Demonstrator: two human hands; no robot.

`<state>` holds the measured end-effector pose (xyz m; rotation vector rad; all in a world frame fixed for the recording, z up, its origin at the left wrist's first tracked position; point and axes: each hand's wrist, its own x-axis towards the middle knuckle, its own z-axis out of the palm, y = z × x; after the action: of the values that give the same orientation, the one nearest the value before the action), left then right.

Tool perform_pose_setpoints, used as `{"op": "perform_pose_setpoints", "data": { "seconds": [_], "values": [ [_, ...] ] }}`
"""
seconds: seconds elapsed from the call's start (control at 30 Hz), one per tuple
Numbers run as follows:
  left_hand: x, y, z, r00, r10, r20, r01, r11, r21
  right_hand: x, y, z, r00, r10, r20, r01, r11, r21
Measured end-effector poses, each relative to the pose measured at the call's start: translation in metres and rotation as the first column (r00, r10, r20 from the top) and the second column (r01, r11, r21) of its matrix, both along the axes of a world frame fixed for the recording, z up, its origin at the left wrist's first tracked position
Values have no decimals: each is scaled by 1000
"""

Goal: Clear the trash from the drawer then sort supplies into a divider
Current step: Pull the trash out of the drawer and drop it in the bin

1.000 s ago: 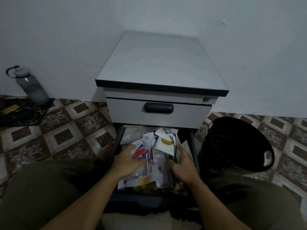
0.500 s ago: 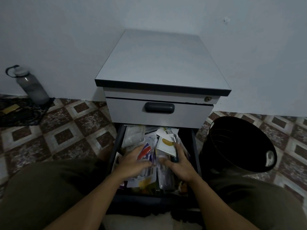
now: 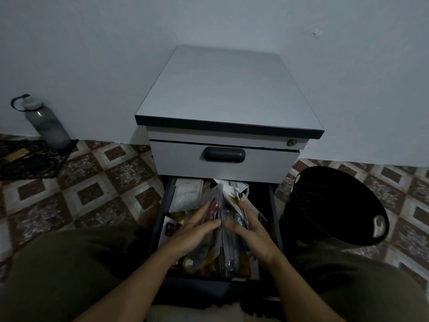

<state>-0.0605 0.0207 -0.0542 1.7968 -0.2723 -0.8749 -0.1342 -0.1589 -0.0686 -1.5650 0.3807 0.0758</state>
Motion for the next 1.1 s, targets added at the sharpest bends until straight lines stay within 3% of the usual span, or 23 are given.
{"op": "perform_pose_setpoints", "data": {
  "seconds": [0.37, 0.6, 1.1],
  "values": [
    [-5, -9, 18, 999, 4, -44, -12, 981, -194, -2, 2, 17, 999, 29, 16, -29, 999, 34],
    [-6, -6, 31, 992, -14, -127, -13, 978, -207, -5, 4, 25, 1000, 18, 23, -20, 998, 65],
    [-21, -8, 54, 996, -53, -71, 39, 981, -192, -23, -3, 67, 999, 22, 42, -26, 996, 90]
  ]
}}
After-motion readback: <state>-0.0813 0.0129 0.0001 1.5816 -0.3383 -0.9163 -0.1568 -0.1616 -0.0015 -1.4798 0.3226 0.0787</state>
